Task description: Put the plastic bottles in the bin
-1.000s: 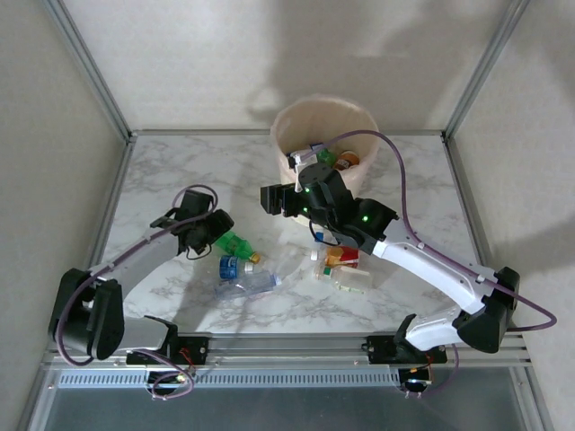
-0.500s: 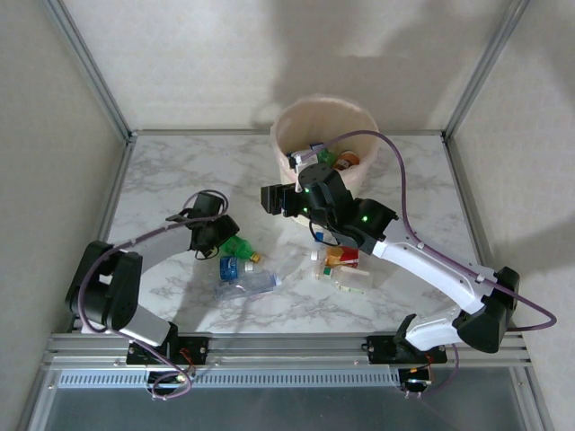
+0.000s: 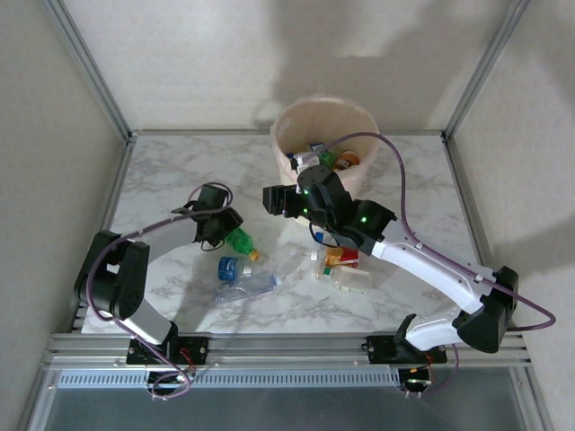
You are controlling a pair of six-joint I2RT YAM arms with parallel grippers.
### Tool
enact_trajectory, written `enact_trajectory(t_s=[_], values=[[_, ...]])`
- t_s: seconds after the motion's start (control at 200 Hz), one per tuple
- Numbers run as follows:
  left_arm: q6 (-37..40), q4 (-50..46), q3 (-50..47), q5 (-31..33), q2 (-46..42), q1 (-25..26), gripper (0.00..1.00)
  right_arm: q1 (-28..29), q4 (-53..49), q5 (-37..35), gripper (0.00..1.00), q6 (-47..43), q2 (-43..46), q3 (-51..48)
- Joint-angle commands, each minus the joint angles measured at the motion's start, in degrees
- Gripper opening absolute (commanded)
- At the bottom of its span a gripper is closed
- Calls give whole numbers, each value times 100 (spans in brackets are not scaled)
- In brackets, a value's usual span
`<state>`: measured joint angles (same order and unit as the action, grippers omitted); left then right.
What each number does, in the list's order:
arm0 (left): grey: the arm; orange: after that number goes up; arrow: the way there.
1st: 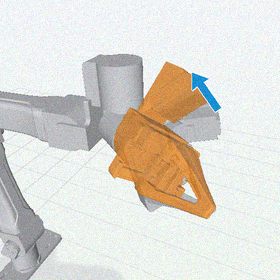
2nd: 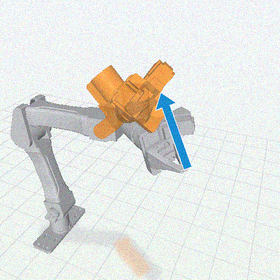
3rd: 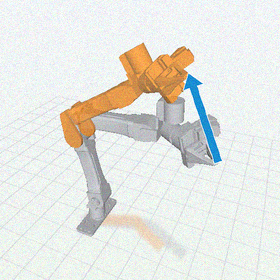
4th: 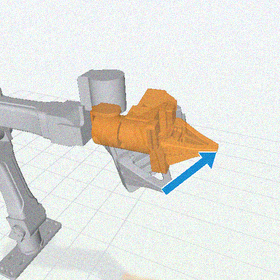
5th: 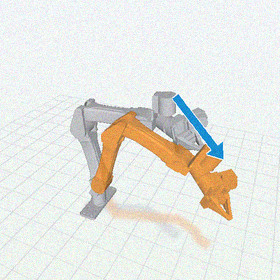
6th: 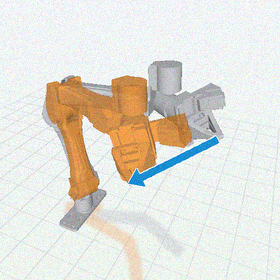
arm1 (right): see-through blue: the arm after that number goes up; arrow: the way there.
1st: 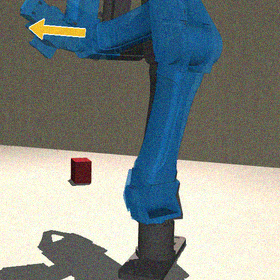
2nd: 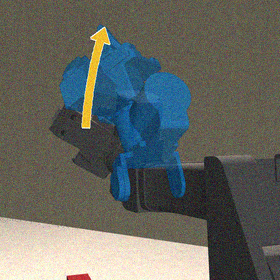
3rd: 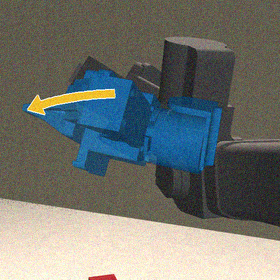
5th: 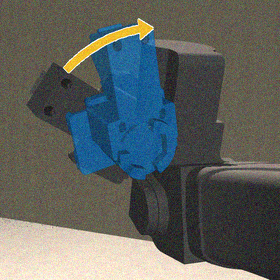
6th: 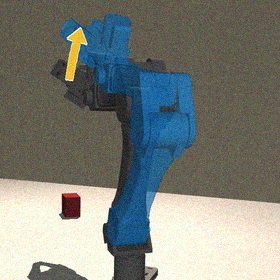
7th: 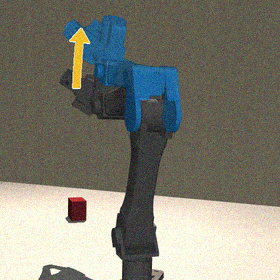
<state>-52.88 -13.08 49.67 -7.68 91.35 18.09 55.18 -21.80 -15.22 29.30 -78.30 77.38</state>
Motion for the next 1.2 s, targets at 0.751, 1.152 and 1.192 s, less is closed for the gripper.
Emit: enact_trajectory(t_s=[0.751, 1.152, 1.192], values=[[490, -486, 2442, -1543, -1337, -142, 57, -41, -192, 848, 87, 222, -145, 521], [438, 135, 2528, -2385, -1550, 100, 58, -519, -7, 2165, 91, 515, -653, 877], [419, 221, 2498, -2442, -1576, 116, 58, -528, -4, 2224, 92, 524, -713, 924]])
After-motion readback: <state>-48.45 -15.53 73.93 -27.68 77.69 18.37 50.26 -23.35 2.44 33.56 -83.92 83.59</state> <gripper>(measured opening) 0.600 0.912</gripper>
